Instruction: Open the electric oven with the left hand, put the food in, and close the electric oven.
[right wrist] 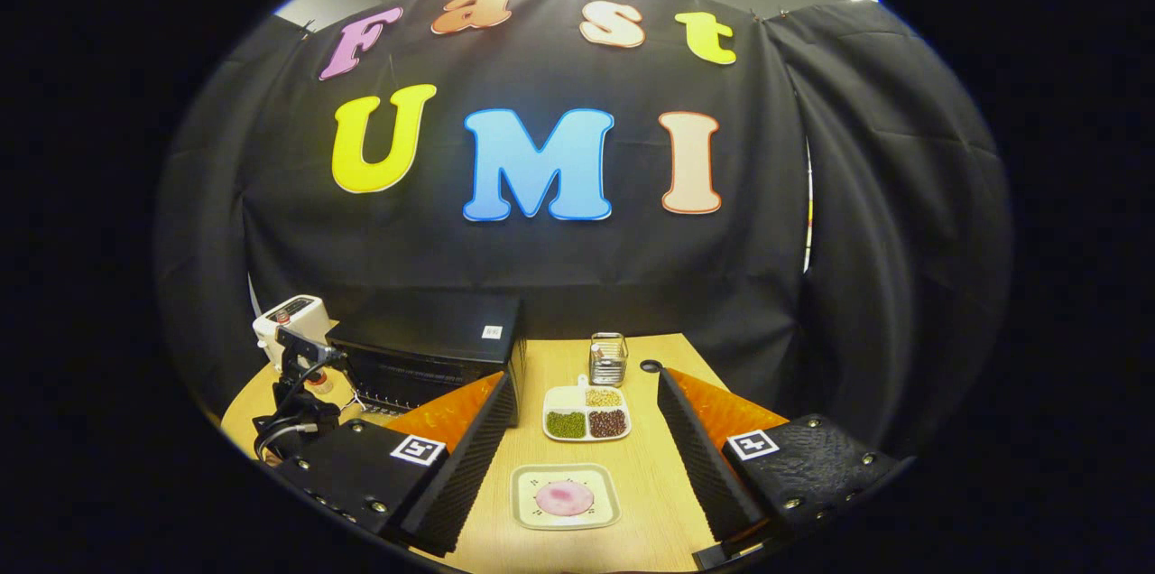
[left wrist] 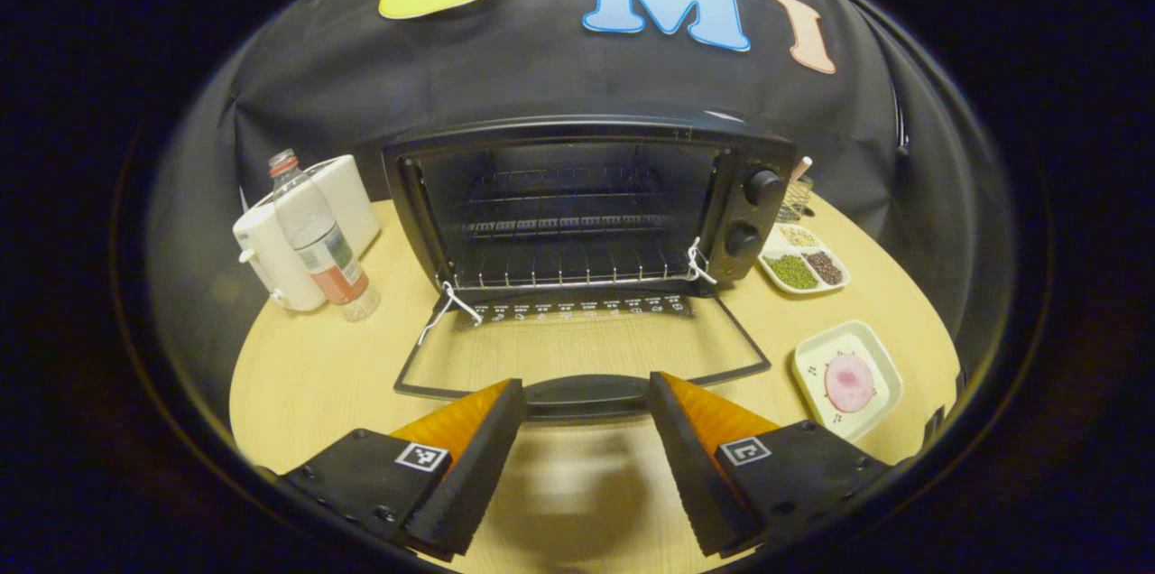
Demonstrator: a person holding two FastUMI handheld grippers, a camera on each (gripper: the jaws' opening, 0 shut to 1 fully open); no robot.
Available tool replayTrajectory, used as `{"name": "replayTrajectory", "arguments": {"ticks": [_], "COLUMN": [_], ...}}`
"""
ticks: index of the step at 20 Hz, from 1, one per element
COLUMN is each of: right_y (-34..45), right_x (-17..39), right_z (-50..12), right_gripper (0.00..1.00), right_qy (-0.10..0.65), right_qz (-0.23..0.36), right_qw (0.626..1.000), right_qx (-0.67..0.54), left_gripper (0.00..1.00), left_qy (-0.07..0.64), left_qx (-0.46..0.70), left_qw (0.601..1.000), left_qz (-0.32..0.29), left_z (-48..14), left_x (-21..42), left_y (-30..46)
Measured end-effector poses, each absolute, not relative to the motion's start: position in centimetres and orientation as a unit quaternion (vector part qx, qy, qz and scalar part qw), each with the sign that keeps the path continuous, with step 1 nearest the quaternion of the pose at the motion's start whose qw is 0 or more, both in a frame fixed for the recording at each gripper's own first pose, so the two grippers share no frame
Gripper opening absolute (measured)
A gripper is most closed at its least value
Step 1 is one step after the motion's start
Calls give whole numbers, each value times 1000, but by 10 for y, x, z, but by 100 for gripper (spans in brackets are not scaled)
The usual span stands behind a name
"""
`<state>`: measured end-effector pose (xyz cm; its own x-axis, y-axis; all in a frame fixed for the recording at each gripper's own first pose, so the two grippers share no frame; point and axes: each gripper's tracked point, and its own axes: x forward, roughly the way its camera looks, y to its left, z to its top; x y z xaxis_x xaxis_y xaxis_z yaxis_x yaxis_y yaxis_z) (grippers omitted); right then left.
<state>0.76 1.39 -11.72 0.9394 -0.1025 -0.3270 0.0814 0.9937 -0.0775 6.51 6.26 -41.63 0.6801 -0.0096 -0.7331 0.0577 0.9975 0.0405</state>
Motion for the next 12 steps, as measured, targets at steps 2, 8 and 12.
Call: {"name": "replayTrajectory", "arguments": {"ticks": [2, 8, 12], "right_y": [17, -6, -23], "right_x": [6, 13, 14], "right_z": [-127, -185, -239], "right_gripper": [98, 98, 98], "right_qy": [185, 282, 360], "right_qz": [-35, -14, -5], "right_qw": [982, 959, 931], "right_qx": [-26, 18, 60], "left_gripper": [94, 93, 91], "left_qy": [378, 220, 123], "left_qx": [28, 5, -20], "left_qw": [925, 975, 992], "left_qz": [-17, -35, -29], "left_z": [-398, -248, -143], "left_x": [72, 94, 92], "left_y": [64, 48, 46]}}
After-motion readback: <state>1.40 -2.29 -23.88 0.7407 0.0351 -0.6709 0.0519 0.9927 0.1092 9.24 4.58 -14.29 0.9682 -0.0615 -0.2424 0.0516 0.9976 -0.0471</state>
